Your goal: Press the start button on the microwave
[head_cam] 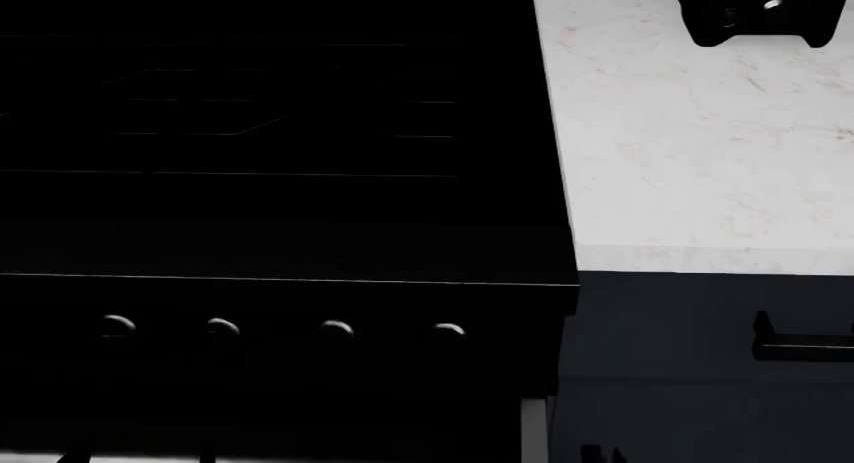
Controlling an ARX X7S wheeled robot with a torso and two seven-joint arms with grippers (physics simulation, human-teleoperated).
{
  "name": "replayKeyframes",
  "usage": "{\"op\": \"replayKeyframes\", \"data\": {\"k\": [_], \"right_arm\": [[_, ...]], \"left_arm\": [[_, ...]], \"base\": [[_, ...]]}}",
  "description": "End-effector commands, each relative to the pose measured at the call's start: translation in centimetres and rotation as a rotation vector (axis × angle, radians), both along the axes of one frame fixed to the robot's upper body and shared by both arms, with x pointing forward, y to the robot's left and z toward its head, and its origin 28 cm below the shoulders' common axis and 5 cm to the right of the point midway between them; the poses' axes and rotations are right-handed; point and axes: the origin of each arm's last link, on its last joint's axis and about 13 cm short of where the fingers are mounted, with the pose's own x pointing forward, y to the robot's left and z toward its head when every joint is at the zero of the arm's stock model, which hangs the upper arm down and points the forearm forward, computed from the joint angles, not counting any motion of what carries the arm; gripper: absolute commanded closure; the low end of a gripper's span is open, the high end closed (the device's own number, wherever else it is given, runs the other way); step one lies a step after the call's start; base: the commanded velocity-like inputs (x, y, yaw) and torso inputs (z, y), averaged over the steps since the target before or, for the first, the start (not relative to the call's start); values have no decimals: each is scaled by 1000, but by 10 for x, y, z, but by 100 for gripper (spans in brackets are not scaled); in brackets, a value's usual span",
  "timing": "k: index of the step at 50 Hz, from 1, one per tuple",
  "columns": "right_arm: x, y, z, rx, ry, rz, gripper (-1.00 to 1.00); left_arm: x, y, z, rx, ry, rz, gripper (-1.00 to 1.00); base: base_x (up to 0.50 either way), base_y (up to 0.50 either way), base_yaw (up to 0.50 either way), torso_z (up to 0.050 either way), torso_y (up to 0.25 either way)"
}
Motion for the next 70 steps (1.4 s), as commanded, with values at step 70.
{"op": "replayKeyframes", "data": {"k": [70], "right_arm": [[45, -10, 217, -26, -292, 116, -100]], "left_arm": [[75, -3, 208, 50, -89, -48, -100]], "base": [[154, 63, 0, 0, 0]]}}
